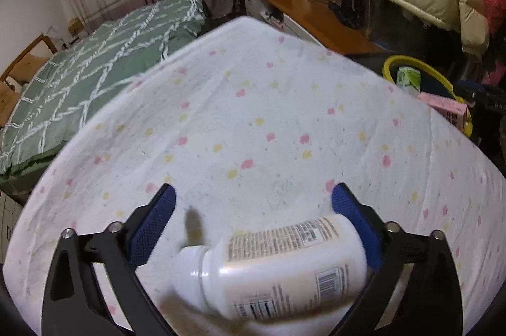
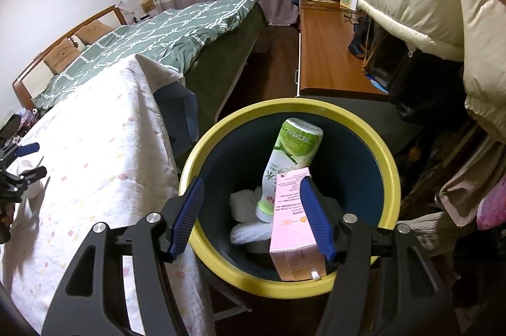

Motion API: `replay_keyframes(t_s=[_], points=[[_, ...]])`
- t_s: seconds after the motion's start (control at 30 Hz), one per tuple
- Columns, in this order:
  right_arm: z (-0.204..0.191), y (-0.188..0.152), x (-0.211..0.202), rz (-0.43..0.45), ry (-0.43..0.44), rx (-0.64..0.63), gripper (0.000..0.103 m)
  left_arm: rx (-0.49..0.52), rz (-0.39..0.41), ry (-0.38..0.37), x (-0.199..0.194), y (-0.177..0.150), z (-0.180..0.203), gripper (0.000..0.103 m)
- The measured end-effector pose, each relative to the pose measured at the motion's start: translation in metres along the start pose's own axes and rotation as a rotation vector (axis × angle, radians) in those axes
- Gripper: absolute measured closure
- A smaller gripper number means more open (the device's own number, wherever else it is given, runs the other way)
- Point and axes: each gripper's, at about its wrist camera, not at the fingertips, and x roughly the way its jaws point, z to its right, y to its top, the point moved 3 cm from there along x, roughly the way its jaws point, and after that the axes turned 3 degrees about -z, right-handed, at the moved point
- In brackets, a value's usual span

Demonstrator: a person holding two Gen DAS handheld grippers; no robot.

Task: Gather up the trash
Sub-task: 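Carry the pill bottle with the left gripper over the bin and release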

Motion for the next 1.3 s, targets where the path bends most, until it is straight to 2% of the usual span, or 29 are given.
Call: replay_keyframes(t_s=[0.17, 0.33, 0.5, 0.7, 0.97, 1.07, 1.3], points=[[0.004, -0.003, -0.001, -0.001, 0.025, 0.01, 0.043, -0.082, -0.013, 0.039, -0.002, -0.008, 0.003, 0.018], [0.01, -0.005, -0.007, 0.008, 0.047, 0.017, 0.043, -0.093, 0.002, 0.074, -0.017, -0.007, 0.026, 0.018], [0.027, -0.006, -0.025, 0.046, 0.057, 0.039, 0.043, -0.038, 0.027, 0.064, -0.04, 0.017, 0.073, 0.018], [0.058, -0.012, -0.052, 0.084, 0.014, 0.058, 0.043, 0.069, 0.081, -0.007, -0.052, 0.07, 0.161, 0.018], [0.103, -0.034, -0.083, 0.102, -0.068, 0.082, 0.043, 0.211, 0.084, -0.114, -0.019, 0.124, 0.273, 0.018], [0.116, -0.042, -0.088, 0.095, -0.088, 0.092, 0.043, 0.247, 0.069, -0.124, -0.001, 0.136, 0.3, 0.018], [0.13, -0.05, -0.09, 0.082, -0.104, 0.114, 0.043, 0.284, 0.044, -0.138, 0.04, 0.151, 0.334, 0.016]])
